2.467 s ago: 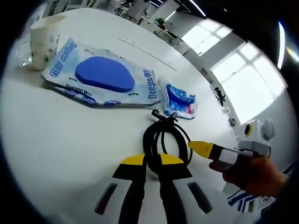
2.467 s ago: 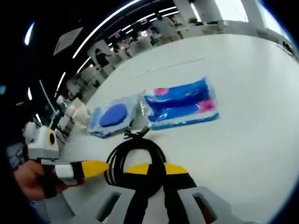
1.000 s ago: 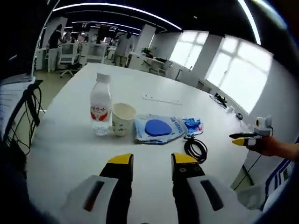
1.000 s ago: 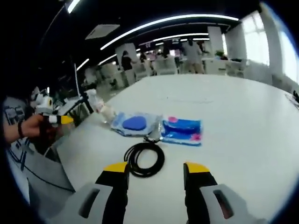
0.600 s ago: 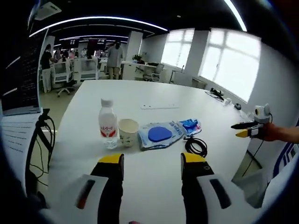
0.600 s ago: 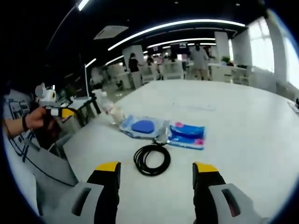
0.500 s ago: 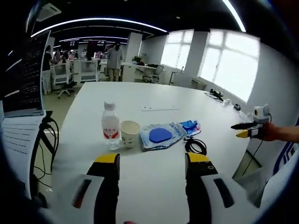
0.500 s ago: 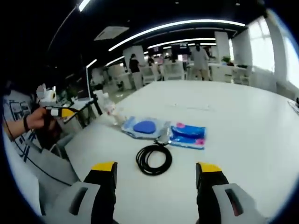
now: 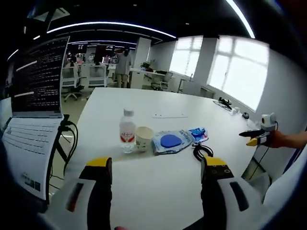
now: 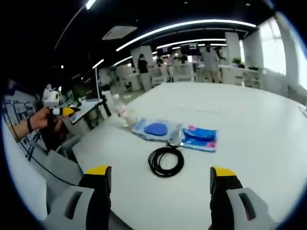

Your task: Arrange the tabletop items into an orderly group along one side of the table until the central work area is clear of visible clutter.

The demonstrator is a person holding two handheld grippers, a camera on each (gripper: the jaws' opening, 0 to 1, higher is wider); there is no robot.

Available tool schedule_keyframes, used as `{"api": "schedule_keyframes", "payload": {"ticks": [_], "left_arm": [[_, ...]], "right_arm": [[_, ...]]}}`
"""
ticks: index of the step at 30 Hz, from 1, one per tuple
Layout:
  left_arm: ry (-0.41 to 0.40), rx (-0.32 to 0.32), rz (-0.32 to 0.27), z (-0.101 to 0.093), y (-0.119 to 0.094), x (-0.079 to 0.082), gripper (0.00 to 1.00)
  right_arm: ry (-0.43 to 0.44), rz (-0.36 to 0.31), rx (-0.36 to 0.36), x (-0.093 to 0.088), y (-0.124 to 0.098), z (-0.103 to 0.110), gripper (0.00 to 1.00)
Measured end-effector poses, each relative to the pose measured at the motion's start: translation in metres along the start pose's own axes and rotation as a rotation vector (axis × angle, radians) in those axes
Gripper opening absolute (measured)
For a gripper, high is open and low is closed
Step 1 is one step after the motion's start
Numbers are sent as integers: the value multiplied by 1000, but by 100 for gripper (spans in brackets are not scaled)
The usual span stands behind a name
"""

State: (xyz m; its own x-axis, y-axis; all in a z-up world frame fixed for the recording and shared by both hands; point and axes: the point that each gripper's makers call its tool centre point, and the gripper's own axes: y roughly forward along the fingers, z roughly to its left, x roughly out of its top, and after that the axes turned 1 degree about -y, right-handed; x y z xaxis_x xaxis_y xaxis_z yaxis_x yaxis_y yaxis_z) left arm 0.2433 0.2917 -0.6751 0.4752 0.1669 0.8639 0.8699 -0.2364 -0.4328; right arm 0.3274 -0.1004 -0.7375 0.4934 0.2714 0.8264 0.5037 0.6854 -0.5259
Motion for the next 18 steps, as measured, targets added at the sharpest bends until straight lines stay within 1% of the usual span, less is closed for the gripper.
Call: {"api": "schedule_keyframes", "payload": {"ticks": [6, 7, 11, 14, 16, 18], "left_arm": [[8, -10, 15, -4, 0, -3, 82], [7, -13, 13, -4, 1, -3, 83], [6, -23, 10, -6, 1, -2, 84], [11, -29, 15, -6, 1, -3, 86], [12, -32, 18, -7, 1, -4, 86], [11, -33, 23, -7, 1, -5, 85]], "right_arm": [[1, 8, 10, 3, 1, 10, 88], [3, 10, 8, 1, 2, 7, 89], [6, 21, 11, 1, 0, 15, 90], [8, 24, 15, -1, 1, 13, 89], [8, 25, 18, 1, 1, 17, 89], [8, 27, 18, 0, 3, 17, 89]]}}
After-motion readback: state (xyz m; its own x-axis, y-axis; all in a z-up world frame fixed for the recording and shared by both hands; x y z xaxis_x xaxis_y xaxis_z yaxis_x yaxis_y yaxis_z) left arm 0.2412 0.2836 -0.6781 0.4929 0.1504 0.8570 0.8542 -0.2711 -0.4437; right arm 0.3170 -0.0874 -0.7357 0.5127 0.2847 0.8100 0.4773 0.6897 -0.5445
